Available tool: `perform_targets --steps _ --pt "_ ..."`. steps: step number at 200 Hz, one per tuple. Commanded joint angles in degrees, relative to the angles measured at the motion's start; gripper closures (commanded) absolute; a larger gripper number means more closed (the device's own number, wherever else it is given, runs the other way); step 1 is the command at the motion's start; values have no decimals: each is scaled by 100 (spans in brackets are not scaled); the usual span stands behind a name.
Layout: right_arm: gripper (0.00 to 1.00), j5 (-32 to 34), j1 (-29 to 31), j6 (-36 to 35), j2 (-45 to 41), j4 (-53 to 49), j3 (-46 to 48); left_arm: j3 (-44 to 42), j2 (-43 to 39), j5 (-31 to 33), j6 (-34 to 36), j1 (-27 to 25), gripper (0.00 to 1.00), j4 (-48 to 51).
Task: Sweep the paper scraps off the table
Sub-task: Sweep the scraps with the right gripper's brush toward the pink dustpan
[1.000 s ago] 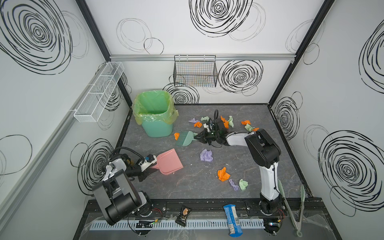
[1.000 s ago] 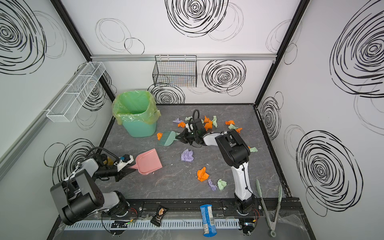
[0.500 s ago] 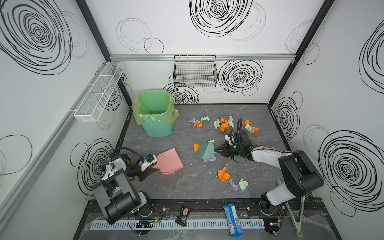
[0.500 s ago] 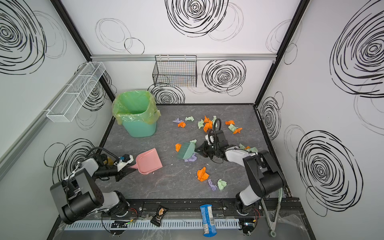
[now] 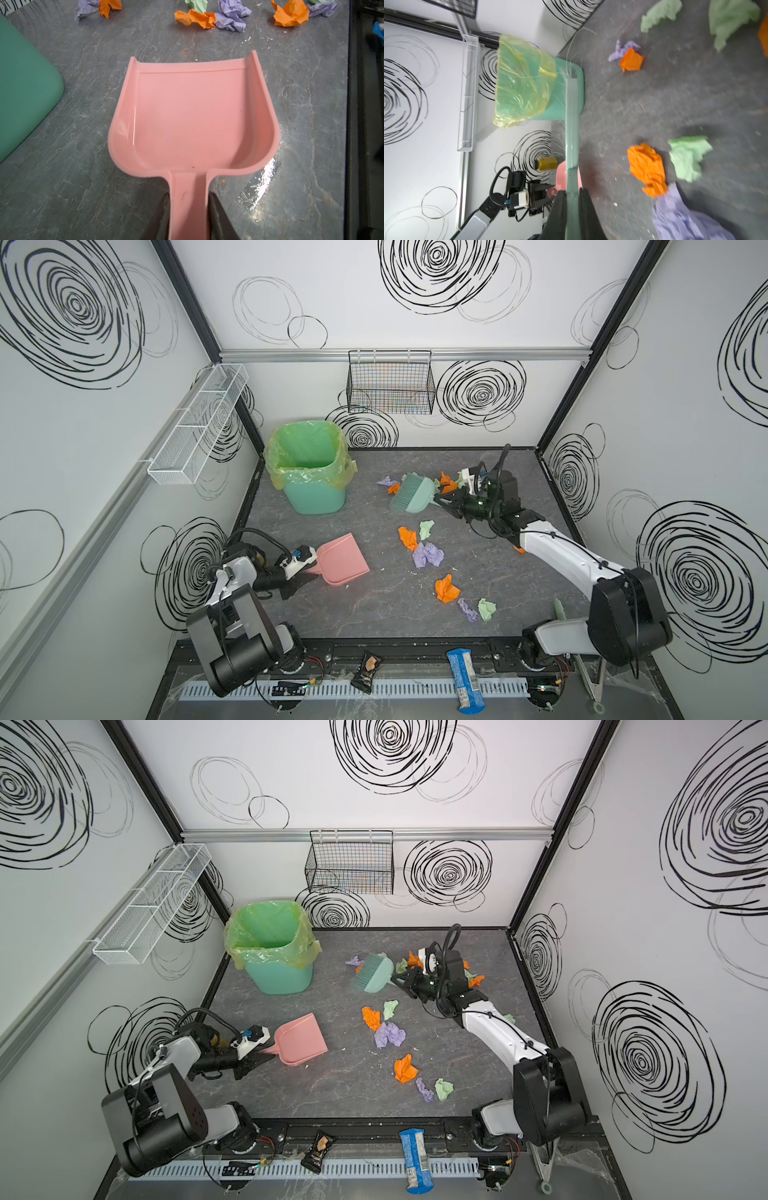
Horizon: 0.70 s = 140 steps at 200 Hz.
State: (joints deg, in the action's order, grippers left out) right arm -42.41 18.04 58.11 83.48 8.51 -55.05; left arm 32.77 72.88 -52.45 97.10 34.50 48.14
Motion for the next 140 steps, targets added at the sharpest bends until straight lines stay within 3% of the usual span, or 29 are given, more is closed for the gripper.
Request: perform_targets --steps 1,51,80,110,140 --pt "100 161 -26 590 997 857 -756 -16 -169 -153 -69 -52 100 174" --pt "100 292 4 1076 3482 755 -3240 -83 -454 -168 10 -36 100 378" --pt "100 677 0 739 4410 -105 -4609 -157 -502 -249 29 -61 100 426" --pt "100 293 -52 1427 4996 414 -4783 -210 -445 -301 2 -79 100 346" --pt "100 212 -52 1339 5182 310 -4670 -153 -312 -328 20 -86 100 319"
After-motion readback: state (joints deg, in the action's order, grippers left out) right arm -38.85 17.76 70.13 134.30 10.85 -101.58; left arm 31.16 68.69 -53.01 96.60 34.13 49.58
